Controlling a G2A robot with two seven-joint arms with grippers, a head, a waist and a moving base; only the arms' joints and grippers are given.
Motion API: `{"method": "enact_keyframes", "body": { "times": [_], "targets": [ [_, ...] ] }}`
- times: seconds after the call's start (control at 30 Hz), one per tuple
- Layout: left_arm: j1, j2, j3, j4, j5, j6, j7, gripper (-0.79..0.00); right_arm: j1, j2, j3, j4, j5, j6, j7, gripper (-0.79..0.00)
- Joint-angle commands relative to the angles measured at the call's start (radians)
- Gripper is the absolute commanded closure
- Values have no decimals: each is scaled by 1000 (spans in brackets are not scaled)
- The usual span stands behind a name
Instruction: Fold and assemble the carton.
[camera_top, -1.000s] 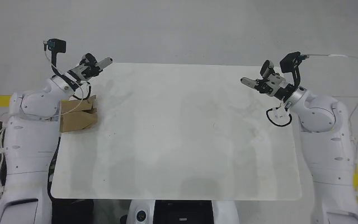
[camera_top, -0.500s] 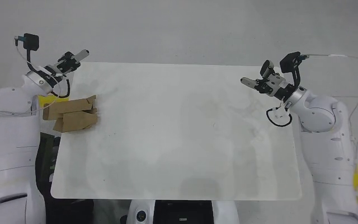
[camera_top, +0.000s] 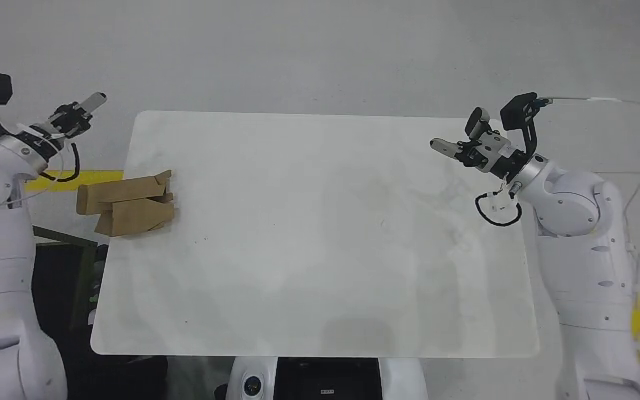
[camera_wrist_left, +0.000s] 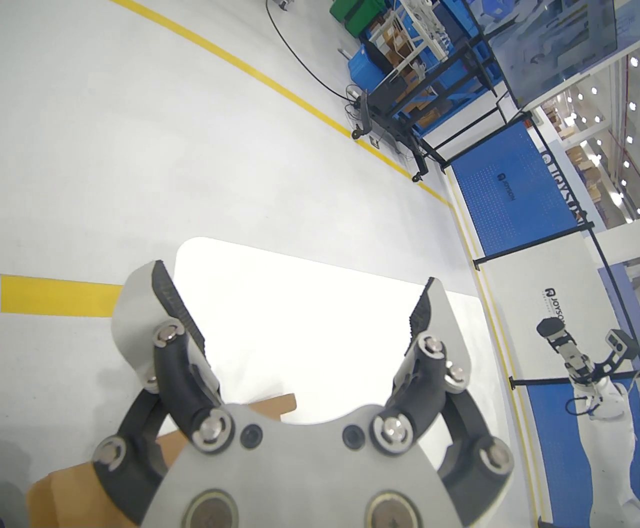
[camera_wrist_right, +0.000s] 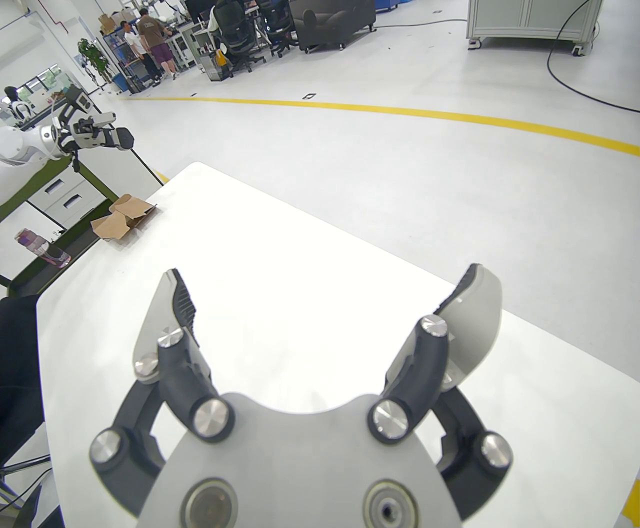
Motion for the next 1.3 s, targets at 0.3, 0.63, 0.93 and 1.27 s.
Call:
{"method": "enact_keyframes", "body": {
  "times": [0.3,0.63,0.93,1.27],
  "targets": [
    [-61,45,-44,194,50,2,-43,-785,0,0,0,0,0,0,0,-785],
    [-104,81,-31,313,116,-18,-130,-785,0,0,0,0,0,0,0,-785],
    [-127,103,37,364,255,-59,-179,-785,0,0,0,0,0,0,0,-785],
    [-158,110,98,427,284,-100,-260,-785,0,0,0,0,0,0,0,-785]
  ]
}}
